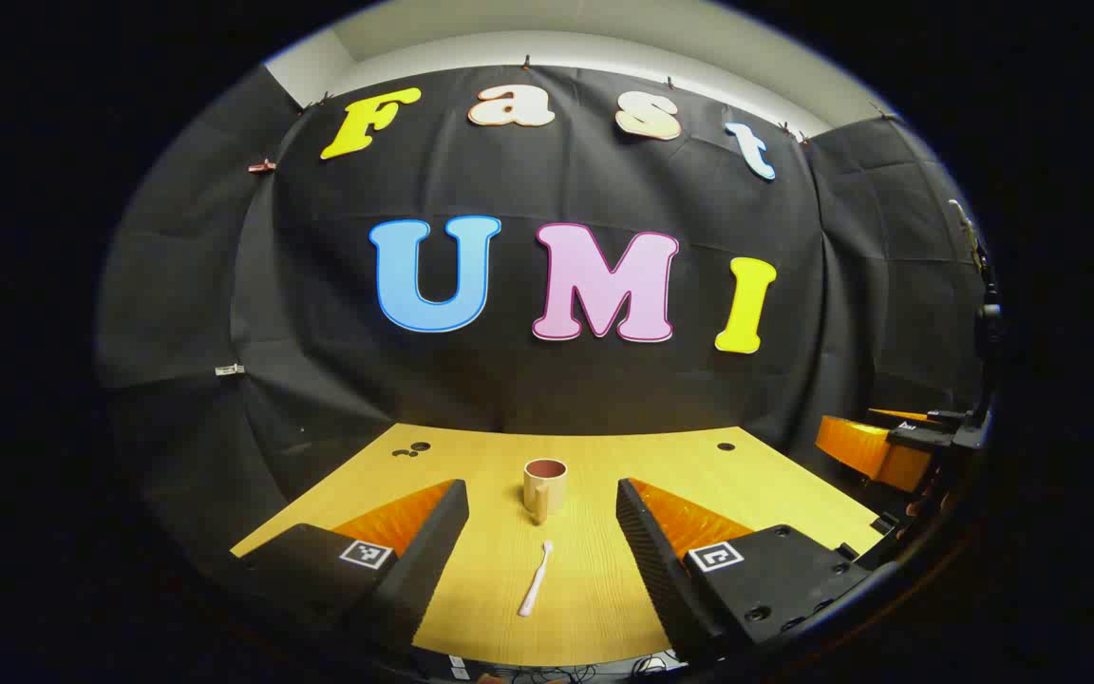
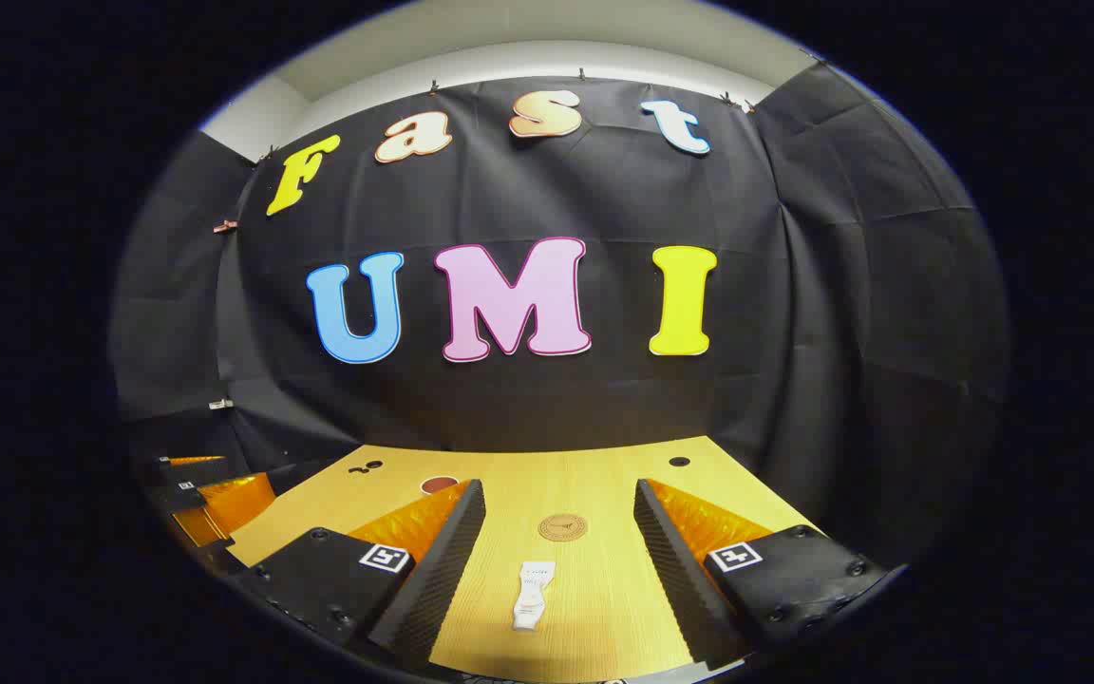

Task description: Put the toothbrush and toothpaste on the desktop into the cup, then pick up the cup and place it on the coaster on the desktop.

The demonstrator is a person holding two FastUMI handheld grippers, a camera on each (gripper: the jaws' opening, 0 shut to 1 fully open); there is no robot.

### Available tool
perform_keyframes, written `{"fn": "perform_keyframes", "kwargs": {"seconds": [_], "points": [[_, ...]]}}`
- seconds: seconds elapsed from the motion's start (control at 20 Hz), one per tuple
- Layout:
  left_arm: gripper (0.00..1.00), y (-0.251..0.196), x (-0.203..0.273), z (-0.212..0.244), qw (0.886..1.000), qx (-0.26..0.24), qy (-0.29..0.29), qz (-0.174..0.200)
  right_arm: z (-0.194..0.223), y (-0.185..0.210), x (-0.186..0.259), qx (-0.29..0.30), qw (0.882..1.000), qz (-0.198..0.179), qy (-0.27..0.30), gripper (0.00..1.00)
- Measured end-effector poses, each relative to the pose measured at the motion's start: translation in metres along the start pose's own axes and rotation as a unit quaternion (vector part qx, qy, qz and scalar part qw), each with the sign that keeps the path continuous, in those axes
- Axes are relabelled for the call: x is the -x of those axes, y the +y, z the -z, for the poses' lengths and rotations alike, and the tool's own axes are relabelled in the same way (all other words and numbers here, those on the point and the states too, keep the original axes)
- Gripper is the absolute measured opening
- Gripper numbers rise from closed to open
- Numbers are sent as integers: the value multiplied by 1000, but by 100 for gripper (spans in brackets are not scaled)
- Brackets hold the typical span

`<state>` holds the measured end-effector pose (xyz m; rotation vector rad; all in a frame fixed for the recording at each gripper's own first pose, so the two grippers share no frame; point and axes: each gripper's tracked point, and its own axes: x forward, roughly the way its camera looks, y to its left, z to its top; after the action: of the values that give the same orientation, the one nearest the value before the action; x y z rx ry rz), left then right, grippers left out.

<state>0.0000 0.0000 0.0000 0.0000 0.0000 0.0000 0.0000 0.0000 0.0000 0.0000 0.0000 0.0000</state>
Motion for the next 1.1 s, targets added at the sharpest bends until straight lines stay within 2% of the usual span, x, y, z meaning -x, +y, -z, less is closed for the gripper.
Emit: {"fn": "perform_keyframes", "kwargs": {"seconds": [0.15, 0.35, 1.1], "points": [[97, -4, -5, 7, 1000, 0, 11, 7, 2, -2, 1, -17, 1000, -1, 7, 97], [97, -3, -10, 13, 1000, -13, 18, 14, 13, -4, -1, -10, 1000, 5, 25, 98], [98, 21, -12, 31, 999, -9, 47, 9, 40, 16, -16, -6, 997, -2, 74, 99]]}}
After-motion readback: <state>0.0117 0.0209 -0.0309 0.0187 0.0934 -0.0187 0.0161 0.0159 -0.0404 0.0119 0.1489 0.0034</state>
